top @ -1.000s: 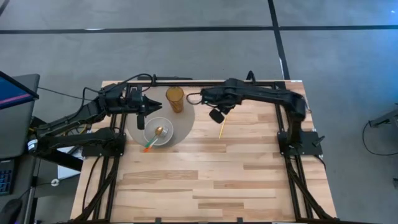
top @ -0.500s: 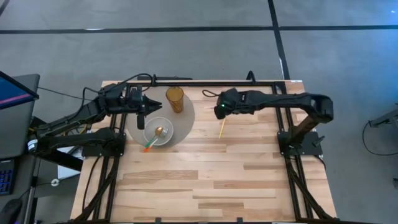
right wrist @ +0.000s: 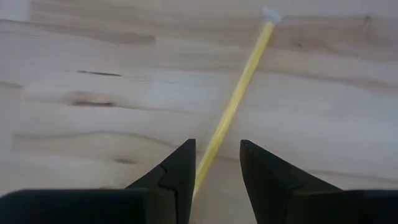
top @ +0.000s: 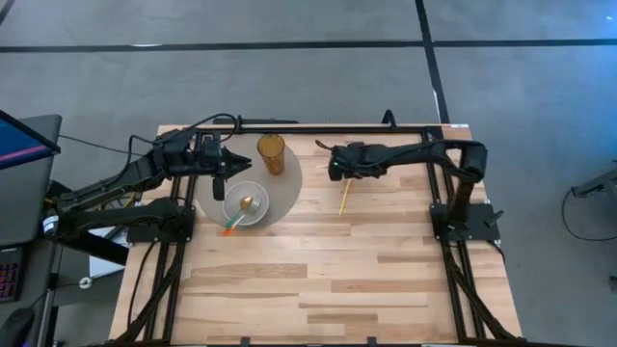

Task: Pick & Place Utensil
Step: Put the yellow straw into the brown cup on the gray mat

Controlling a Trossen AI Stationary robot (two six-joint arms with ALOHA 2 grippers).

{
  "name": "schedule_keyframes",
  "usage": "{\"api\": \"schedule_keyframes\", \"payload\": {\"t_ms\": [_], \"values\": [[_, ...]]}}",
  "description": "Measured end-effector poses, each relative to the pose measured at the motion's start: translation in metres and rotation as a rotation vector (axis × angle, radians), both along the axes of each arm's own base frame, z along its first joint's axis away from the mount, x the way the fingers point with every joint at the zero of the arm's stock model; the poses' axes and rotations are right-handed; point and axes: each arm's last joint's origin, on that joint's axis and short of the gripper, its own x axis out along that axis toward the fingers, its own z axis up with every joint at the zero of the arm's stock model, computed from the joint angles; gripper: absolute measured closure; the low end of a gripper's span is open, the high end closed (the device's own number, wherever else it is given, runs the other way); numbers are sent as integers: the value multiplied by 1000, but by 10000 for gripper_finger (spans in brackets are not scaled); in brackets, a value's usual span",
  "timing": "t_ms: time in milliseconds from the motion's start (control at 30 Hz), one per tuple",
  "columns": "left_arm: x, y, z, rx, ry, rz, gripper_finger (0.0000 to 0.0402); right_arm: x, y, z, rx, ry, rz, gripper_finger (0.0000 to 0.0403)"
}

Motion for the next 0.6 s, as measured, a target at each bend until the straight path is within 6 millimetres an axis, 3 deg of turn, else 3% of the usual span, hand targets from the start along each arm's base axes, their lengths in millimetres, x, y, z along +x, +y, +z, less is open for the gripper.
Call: {"api": "schedule_keyframes", "payload": {"t_ms": [233,600], "values": [[0,0,0,0,0,0,341,0,-12,-22,16,14,-91,285],[0,0,0,0,-1,0,341,7,-18,-29,-68,21,-55,287]]}}
